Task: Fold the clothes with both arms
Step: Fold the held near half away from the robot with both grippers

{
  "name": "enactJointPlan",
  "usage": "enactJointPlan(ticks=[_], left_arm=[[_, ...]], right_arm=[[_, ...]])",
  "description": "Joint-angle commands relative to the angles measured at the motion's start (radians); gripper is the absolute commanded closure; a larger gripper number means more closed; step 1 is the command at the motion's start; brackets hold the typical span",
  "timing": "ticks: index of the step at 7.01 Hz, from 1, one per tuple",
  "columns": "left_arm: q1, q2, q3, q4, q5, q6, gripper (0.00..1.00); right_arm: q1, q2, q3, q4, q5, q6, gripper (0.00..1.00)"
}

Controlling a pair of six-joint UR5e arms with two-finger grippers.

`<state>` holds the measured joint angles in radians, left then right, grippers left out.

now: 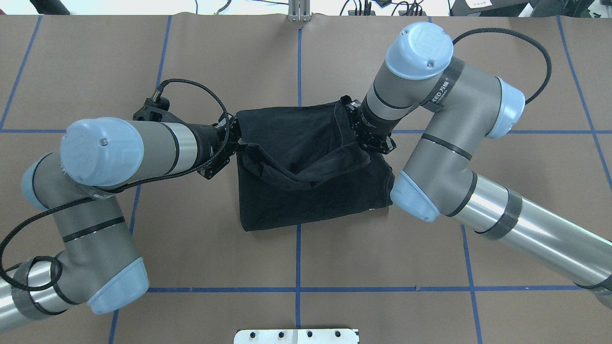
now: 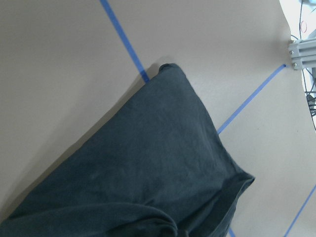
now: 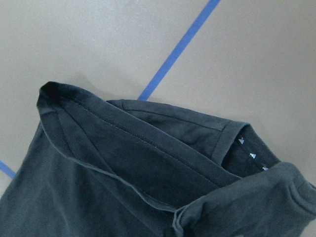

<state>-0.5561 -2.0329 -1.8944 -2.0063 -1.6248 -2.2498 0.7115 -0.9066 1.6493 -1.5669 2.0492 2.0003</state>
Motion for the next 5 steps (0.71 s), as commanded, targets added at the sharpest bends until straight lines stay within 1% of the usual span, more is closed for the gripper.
enactJointPlan(ticks=[1,2,3,4,5], left_arm=[[-0.037,-0.059,0.171,-0.067,-0.001,0.004,1.0],[-0.059,-0.076,0.222,-0.098,-0.001,0.004,1.0],[-0.092,-0.12,0.292,-0.114,-0.015,0.062,1.0],[-0.125,-0.157,0.398,-0.168,-0.02,0.081,1.0],[-0.163,-0.18,0.513,-0.278,-0.021,0.155,1.0]], right_arm=[[0.022,0.072,-0.129,0.02,0.032,-0.005,1.0],[0.028,0.103,-0.223,0.088,0.038,-0.008,1.0],[0.046,0.159,-0.364,0.17,0.046,-0.015,1.0],[0.057,0.193,-0.455,0.22,0.045,-0.041,1.0],[0.093,0.221,-0.515,0.237,0.048,-0.09,1.0]])
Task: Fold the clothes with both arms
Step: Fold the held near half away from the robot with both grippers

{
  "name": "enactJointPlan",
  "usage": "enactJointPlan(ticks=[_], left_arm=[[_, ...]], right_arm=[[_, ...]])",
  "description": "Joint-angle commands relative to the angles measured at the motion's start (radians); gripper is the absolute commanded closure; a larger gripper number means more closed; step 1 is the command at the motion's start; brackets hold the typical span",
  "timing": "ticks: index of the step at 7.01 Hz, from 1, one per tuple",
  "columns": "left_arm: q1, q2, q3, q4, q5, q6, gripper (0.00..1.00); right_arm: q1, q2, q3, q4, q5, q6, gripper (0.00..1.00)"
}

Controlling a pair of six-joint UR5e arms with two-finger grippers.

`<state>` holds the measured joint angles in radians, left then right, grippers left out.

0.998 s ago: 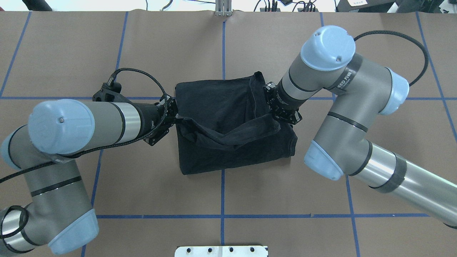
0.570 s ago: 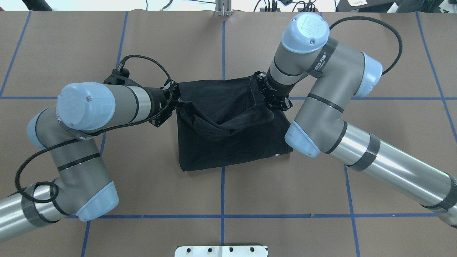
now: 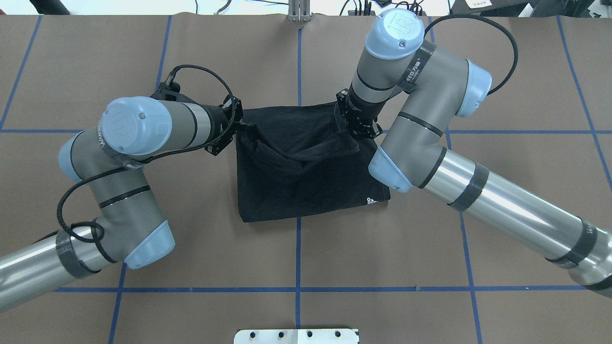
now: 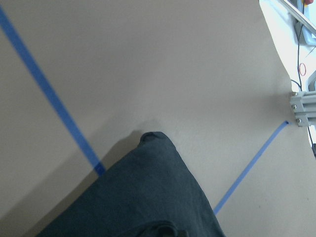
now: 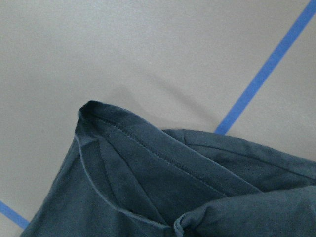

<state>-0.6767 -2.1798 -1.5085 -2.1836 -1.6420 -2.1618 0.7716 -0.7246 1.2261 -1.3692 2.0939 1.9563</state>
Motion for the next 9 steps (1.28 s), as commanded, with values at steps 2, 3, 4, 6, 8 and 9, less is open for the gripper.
enactJointPlan(ticks=[2,3,4,6,8,9], left_arm=[[-0.084,-0.116,0.331,-0.192,-0.007,0.201,0.0],[-0.096,-0.12,0.332,-0.192,-0.009,0.203,0.0],[-0.106,-0.121,0.323,-0.194,-0.024,0.204,0.0],[-0.144,-0.112,0.243,-0.176,-0.157,0.206,0.0],[-0.173,-0.028,0.062,-0.11,-0.208,0.294,0.0],[-0.184,0.056,-0.087,-0.037,-0.22,0.43,0.0]], right_arm=[[0.052,0.074,-0.195,0.134,0.006,-0.166,0.0],[0.078,0.097,-0.194,0.131,0.017,-0.171,0.0],[0.08,0.105,-0.186,0.128,0.024,-0.168,0.0],[0.077,0.079,-0.119,0.122,0.026,-0.165,0.0],[0.039,0.034,-0.001,0.075,0.012,-0.159,0.0],[0.002,0.039,0.0,0.078,-0.038,-0.151,0.0]])
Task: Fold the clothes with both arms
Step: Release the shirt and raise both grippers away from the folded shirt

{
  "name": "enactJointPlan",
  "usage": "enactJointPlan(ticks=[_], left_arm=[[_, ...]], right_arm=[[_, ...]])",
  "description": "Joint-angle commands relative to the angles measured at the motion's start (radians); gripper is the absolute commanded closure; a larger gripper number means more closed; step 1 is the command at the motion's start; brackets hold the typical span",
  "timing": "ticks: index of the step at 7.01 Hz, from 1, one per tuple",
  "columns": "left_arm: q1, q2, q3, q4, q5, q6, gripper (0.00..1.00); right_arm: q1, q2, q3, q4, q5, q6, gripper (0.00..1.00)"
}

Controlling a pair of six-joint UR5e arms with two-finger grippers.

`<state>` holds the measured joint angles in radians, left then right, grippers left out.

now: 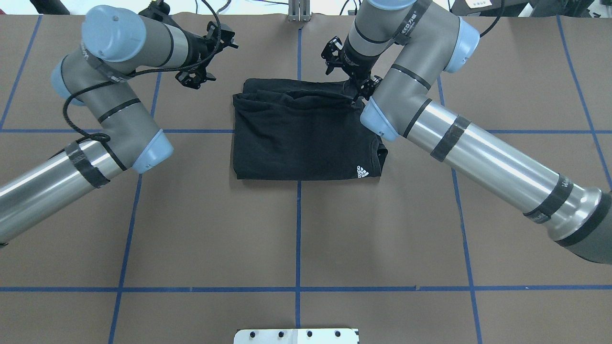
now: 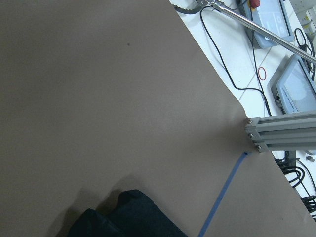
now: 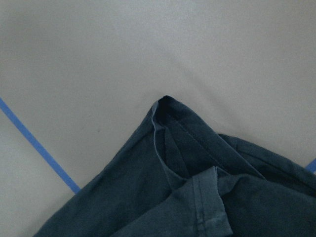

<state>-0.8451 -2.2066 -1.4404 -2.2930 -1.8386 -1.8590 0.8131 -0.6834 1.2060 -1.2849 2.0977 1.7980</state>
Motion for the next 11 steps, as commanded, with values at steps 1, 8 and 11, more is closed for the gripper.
enactJointPlan(ticks=[1,8,11], left_arm=[[-0.02,0.126,-0.232,0.117,-0.024,0.196,0.0],[-0.037,0.139,-0.307,0.202,-0.031,0.201,0.0],[-0.037,0.162,-0.336,0.202,-0.028,0.201,0.0]], right_arm=[[-0.069,0.002,0.018,-0.011,-0.103,0.035,0.32],[-0.06,0.087,-0.242,0.079,-0.223,-0.035,1.0],[0.026,0.094,-0.306,0.148,-0.184,-0.029,1.0]])
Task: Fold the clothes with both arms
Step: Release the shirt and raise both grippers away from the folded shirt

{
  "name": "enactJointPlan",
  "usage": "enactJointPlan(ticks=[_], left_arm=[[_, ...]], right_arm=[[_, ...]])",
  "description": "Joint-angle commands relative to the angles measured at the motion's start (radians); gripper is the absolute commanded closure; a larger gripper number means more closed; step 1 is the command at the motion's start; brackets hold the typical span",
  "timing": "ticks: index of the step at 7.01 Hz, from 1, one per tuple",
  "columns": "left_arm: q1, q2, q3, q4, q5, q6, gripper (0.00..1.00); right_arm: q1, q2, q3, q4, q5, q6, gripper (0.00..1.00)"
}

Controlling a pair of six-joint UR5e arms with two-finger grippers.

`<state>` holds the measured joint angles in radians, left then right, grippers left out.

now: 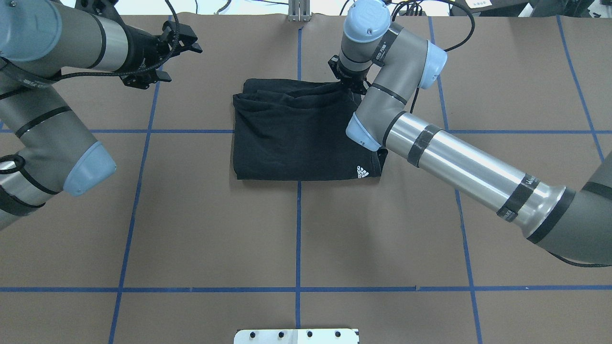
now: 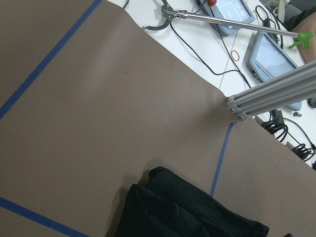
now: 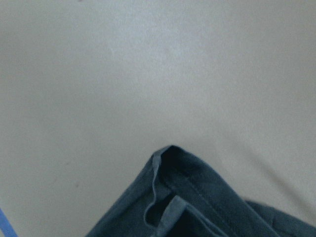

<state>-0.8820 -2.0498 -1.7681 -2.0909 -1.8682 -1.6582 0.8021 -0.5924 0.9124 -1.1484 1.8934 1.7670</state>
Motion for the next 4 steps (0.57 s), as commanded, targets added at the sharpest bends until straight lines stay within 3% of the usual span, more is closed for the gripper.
enactJointPlan(ticks=[1,2,3,4], left_arm=[[-0.002,0.011,-0.008,0.0,0.001,0.005,0.0],[-0.003,0.013,-0.008,0.0,0.001,0.035,0.0],[-0.003,0.038,-0.019,0.0,0.0,0.098,0.0],[-0.005,0.083,-0.043,-0.001,-0.003,0.17,0.0]], right_arm=[[0.087,-0.001,-0.007,0.012,0.077,-0.003,1.0],[0.116,-0.044,0.066,-0.002,0.117,-0.049,1.0],[0.14,-0.184,0.242,-0.029,0.148,-0.117,1.0],[0.181,-0.307,0.376,-0.054,0.241,-0.239,1.0]])
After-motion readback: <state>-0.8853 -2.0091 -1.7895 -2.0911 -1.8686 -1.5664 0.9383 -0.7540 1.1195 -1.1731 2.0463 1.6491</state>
